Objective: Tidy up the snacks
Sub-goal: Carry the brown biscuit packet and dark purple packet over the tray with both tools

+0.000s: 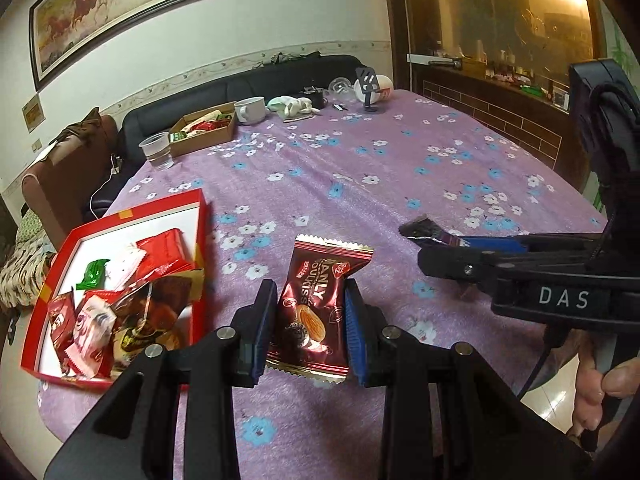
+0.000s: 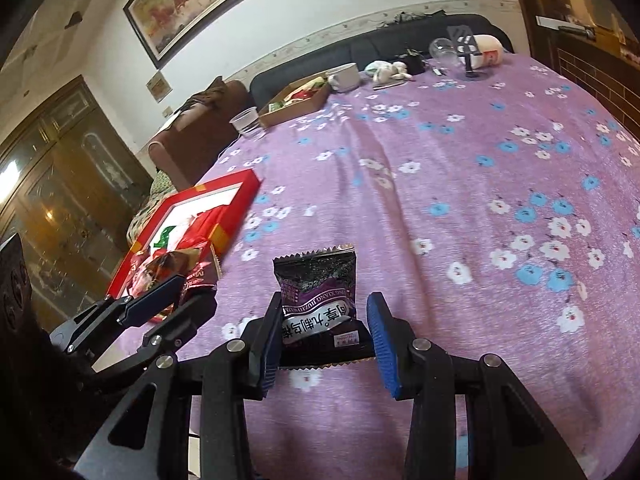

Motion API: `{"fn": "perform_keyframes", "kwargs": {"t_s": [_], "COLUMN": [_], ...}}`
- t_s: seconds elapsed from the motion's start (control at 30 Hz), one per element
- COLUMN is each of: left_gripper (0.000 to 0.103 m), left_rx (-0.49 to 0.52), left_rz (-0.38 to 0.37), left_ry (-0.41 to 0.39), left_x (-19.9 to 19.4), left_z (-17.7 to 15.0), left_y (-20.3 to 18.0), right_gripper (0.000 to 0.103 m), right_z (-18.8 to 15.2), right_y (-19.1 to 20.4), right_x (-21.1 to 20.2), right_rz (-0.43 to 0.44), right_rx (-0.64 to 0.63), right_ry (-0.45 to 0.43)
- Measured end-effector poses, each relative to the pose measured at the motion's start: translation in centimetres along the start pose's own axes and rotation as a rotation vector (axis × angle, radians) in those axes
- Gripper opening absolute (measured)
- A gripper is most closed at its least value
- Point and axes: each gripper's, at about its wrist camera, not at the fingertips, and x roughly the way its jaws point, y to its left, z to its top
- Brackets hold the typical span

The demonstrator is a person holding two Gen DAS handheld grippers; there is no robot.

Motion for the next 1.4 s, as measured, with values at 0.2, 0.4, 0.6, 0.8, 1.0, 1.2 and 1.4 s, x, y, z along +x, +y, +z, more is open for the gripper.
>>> {"fn": "perform_keyframes", "kwargs": {"t_s": [0.2,0.4,0.6,0.8,1.0,1.2,1.4], "left_gripper": [0.03,0.03,0.03,0.03,0.031,0.031,0.031], "left_rx": [-0.02,-0.034,-0.049,-0.062,-0.092,-0.122,-0.157], "left_rz": [0.003,-0.005,-0.007,0.006,0.011,0.03,0.057], "left_ry": [-0.011,-0.015,-0.022,-0.035,-0.047,-0.058,-0.06], "left_x": [-0.7,-1.0,-1.2,-1.4,-1.3,-1.3,-1.1], "left_z": [-0.6,-1.2,-1.6,-1.5,-1.3,-0.8,-0.5], "left_y": [1.1,1.9,2.9,4.0,5.7,7.7,10.0], "right_gripper": [0.041,0.041,0.041,0.041,0.041,0.041,0.041], "right_z": [-0.3,-0.4,-0.4,0.0,0.9,1.9,2.8], "right_y": [1.7,3.2,4.5,5.7,6.9,8.4,10.3], "right_x": [0.8,1.4,1.9,2.5,2.8,3.5,4.9], "right_rz": [0.015,0.033,0.068,0.097,0.118,0.135,0.16], "right_rx": [-0.027,-0.046,-0.056,-0.063,-0.071,-0.092,-0.119], "right_ry": [0.018,0.03,0.04,0.049,0.044,0.048,0.067]}}
